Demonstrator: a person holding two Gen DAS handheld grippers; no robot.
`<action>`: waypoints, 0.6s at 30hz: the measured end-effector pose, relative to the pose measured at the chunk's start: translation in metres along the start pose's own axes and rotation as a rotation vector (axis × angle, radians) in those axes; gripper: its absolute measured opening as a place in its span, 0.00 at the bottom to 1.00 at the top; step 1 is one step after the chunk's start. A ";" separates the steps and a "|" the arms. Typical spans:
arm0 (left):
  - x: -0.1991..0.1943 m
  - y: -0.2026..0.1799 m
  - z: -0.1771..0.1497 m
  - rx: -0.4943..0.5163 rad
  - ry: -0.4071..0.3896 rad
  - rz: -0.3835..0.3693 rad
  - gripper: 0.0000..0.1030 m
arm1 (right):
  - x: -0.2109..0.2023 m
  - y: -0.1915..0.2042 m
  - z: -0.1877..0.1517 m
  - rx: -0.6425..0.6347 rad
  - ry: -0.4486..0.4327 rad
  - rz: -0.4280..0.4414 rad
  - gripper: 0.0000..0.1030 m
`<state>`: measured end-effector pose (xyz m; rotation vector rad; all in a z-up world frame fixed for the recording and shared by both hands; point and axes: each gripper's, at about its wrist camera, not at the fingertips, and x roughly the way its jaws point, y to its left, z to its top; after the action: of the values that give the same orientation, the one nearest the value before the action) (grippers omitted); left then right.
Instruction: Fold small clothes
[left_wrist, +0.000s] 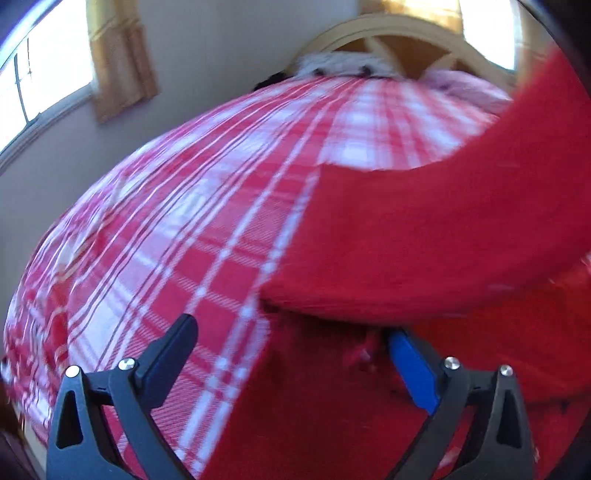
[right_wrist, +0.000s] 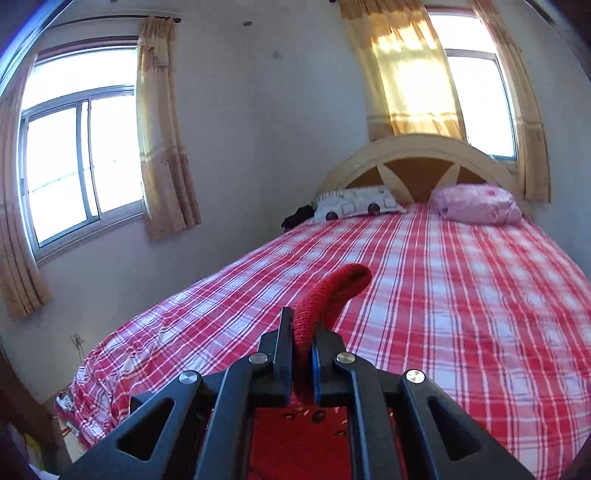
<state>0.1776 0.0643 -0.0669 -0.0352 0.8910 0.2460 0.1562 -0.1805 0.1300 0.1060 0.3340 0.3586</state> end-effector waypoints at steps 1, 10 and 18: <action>0.005 0.012 0.000 -0.045 0.019 -0.018 1.00 | -0.003 -0.002 -0.002 -0.003 -0.005 -0.006 0.07; 0.006 0.064 -0.013 -0.152 0.051 -0.044 0.99 | 0.013 -0.076 -0.086 0.114 0.167 -0.099 0.07; -0.027 0.057 0.014 -0.094 -0.099 -0.053 0.99 | 0.021 -0.108 -0.139 0.118 0.260 -0.198 0.07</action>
<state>0.1589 0.1162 -0.0327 -0.1328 0.7785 0.2383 0.1630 -0.2678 -0.0239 0.1416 0.6186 0.1557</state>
